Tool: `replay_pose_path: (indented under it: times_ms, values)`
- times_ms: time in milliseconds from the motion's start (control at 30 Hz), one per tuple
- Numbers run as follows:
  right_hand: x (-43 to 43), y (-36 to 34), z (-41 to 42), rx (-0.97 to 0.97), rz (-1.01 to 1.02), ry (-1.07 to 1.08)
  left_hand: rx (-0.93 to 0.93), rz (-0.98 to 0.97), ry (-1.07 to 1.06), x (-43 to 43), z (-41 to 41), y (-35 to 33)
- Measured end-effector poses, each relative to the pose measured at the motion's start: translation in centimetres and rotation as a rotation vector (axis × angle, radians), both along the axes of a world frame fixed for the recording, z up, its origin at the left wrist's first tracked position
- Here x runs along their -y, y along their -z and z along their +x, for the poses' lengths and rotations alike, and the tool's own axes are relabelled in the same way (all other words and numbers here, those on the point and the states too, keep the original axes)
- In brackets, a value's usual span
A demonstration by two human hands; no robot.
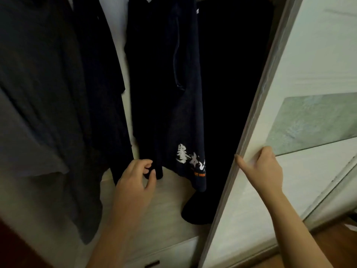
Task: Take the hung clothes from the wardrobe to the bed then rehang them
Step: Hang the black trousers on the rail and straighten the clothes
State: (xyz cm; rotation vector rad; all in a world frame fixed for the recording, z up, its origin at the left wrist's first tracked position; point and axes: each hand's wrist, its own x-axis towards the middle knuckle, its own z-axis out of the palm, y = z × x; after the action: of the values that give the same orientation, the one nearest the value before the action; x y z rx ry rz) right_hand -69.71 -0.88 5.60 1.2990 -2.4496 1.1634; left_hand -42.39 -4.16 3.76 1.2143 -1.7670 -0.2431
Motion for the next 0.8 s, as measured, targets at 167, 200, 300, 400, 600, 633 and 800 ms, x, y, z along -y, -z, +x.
replay_pose_path:
  times_ms: [167,200,300,400,600,633,800]
  values:
    - [-0.1,0.1,5.2,-0.107,-0.007,-0.103,-0.012,0.020,-0.060,-1.2,2.9,0.9]
    - [-0.1,0.1,6.2,-0.132,-0.012,-0.130,-0.003,0.015,-0.081,-1.4,3.6,1.1]
    - [0.0,0.0,9.2,-0.180,-0.040,-0.227,0.004,0.011,-0.154,-2.0,5.6,1.7]
    - [-0.1,-0.2,12.0,-0.167,-0.052,-0.351,-0.002,-0.060,-0.223,-2.7,7.5,1.9]
    - [0.1,-0.2,16.9,-0.196,-0.076,-0.601,0.033,-0.130,-0.396,-4.7,11.0,1.1]
    - [0.3,-0.3,17.6,-0.195,-0.060,-0.643,0.039,-0.132,-0.432,-5.0,11.6,1.0]
    - [1.2,0.0,21.4,-0.271,-0.134,-0.822,0.066,-0.179,-0.559,-6.1,15.1,0.5]
